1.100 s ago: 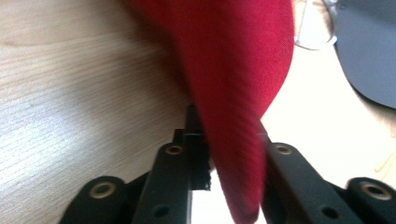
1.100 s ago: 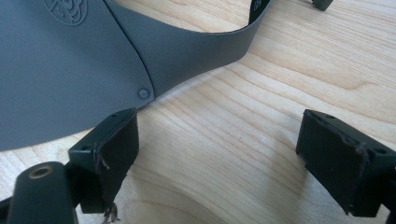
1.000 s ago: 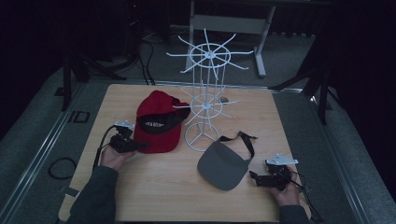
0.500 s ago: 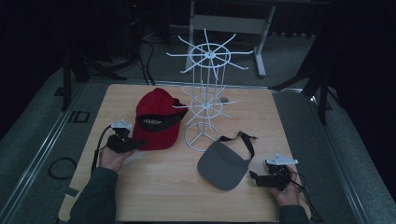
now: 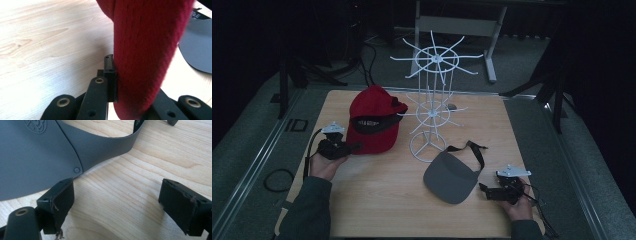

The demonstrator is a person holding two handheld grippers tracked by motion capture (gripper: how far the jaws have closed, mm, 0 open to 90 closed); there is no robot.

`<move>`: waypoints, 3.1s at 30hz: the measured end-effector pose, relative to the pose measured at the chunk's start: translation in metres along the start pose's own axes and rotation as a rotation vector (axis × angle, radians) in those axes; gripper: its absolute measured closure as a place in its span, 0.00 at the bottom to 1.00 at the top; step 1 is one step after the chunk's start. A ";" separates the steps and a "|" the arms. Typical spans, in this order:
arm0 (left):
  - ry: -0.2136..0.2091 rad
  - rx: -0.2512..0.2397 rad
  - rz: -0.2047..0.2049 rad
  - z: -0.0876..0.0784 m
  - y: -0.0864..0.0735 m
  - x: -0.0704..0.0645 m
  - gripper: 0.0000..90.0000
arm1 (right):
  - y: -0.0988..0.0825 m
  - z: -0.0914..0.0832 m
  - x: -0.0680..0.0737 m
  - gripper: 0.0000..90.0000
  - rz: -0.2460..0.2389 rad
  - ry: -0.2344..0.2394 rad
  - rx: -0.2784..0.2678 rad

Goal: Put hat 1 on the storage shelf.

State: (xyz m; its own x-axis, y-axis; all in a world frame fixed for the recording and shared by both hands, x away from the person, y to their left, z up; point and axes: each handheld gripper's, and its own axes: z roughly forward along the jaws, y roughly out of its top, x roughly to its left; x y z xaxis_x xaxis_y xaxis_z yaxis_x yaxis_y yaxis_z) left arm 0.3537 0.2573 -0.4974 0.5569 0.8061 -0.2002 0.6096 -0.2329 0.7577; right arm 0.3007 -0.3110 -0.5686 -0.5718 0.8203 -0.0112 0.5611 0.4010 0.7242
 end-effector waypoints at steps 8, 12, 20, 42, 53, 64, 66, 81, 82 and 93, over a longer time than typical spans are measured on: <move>0.013 -0.021 0.003 -0.008 0.007 -0.001 0.96 | 0.000 0.000 0.000 0.15 0.000 0.000 0.000; 0.022 -0.034 0.004 -0.012 0.010 -0.001 0.96 | 0.000 0.000 0.000 0.15 0.000 0.000 0.000; 0.034 -0.057 0.001 -0.021 0.016 -0.001 0.96 | 0.000 0.000 0.000 0.15 0.000 0.000 0.000; 0.052 -0.129 0.014 -0.047 0.036 -0.007 0.96 | 0.000 0.000 0.000 0.15 -0.002 -0.001 -0.001; 0.060 -0.166 0.025 -0.056 0.048 -0.013 0.96 | 0.000 0.000 0.000 0.15 -0.001 0.000 0.000; 0.066 -0.203 0.030 -0.066 0.058 -0.017 0.96 | 0.000 0.000 0.000 0.15 0.002 0.000 0.001; 0.067 -0.209 0.032 -0.067 0.060 -0.018 0.96 | 0.000 0.000 0.000 0.15 0.000 0.000 0.000; 0.071 -0.249 0.046 -0.074 0.082 -0.023 0.96 | 0.000 0.000 0.000 0.15 0.001 0.001 0.000; 0.071 -0.251 0.047 -0.074 0.083 -0.023 0.96 | 0.000 0.000 0.000 0.15 0.001 0.000 0.000; 0.078 -0.268 0.052 -0.075 0.095 -0.024 0.96 | 0.000 0.000 0.000 0.15 -0.003 0.000 -0.001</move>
State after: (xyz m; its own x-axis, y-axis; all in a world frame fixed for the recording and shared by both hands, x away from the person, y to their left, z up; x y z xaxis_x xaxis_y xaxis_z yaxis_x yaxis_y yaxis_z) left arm 0.3560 0.2569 -0.3744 0.5322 0.8385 -0.1168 0.4047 -0.1308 0.9050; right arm 0.3008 -0.3111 -0.5686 -0.5734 0.8192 -0.0131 0.5591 0.4029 0.7246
